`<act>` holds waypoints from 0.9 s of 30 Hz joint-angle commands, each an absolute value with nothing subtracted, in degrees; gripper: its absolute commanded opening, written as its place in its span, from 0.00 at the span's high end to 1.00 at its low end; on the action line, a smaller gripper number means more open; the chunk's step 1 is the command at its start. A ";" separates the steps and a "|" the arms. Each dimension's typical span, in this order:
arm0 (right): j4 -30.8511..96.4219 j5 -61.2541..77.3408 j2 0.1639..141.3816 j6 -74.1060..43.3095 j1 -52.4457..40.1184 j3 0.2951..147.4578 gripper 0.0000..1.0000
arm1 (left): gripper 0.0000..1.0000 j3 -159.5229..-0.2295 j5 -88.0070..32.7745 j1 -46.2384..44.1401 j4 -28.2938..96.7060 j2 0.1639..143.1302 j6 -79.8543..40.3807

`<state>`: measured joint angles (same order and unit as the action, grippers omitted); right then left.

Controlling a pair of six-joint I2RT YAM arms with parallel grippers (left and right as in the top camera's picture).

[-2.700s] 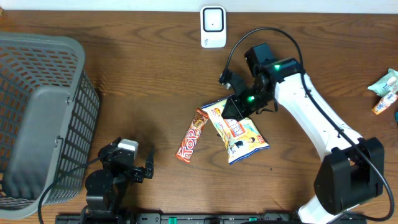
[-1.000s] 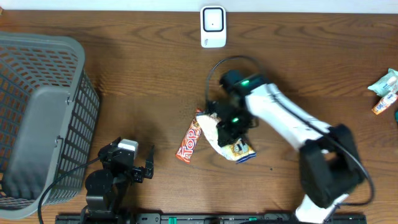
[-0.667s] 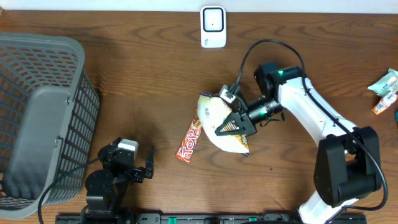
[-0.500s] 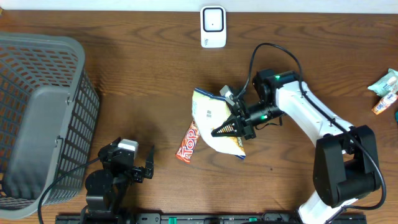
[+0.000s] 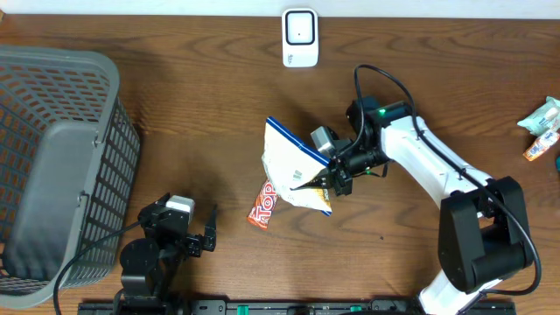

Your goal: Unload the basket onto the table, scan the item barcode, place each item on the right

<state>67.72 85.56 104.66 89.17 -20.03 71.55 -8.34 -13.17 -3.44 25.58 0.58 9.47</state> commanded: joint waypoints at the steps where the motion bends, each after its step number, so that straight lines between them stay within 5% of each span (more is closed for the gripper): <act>1: 67.72 89.52 105.01 85.27 -18.52 71.57 0.99 | 0.02 -7.62 -12.99 -3.57 26.76 0.27 10.28; 18: 66.94 88.60 104.99 37.98 -17.67 77.32 0.98 | 0.02 -7.62 -12.99 -3.57 26.76 0.27 10.28; 22: 65.43 76.64 104.99 35.53 -17.65 77.32 0.98 | 0.02 -7.62 -12.99 -3.57 26.76 0.27 10.28; 27: 55.57 44.82 104.99 6.79 -17.65 77.80 0.98 | 0.02 -7.62 -12.99 -3.57 26.76 0.27 10.28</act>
